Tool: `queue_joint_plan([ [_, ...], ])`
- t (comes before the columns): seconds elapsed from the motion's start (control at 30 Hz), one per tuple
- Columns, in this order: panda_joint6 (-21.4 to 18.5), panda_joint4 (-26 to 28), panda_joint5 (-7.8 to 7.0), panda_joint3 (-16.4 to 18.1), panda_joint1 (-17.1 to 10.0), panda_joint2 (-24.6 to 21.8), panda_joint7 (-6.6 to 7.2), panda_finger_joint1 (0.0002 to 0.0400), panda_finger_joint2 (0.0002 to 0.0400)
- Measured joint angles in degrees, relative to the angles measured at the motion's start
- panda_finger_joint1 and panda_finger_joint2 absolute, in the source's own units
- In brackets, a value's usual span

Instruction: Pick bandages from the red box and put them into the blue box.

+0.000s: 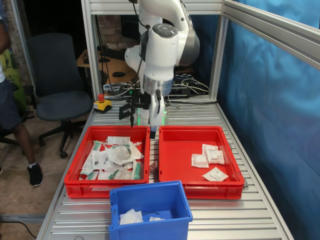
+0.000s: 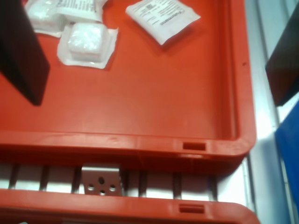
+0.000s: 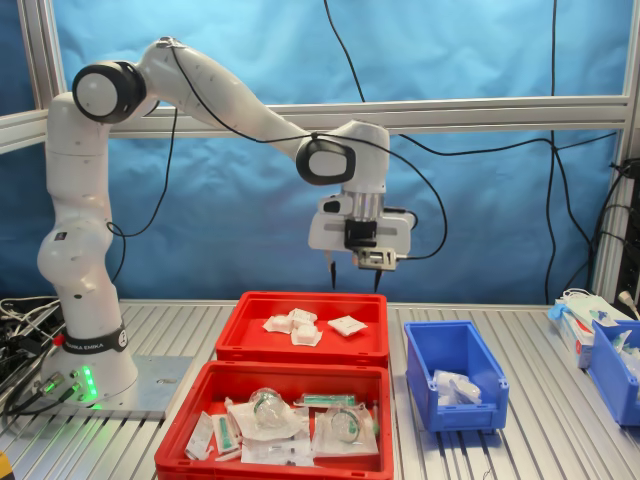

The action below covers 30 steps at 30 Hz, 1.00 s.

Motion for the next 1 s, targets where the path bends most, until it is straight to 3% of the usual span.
queue_joint_plan([
  [0.3, 4.4, -4.2, 0.0, 0.4, 0.3, 1.2, 0.0, 0.04, 0.04],
  [0.5, 11.6, -9.0, 0.0, 0.7, 0.3, 1.9, 0.0, 0.04, 0.04],
  [0.77, 16.6, -13.0, 0.0, 1.5, 0.4, 2.4, 0.09, 0.04, 0.04],
  [0.9, 18.2, -14.8, 0.0, 2.2, 0.8, 2.7, 1.33, 0.04, 0.04],
  [0.93, 18.8, -15.7, 0.0, 2.7, 1.1, 2.9, 2.63, 0.04, 0.04],
  [1.0, 19.1, -16.1, 0.0, 3.0, 1.5, 2.9, 3.33, 0.04, 0.04],
])
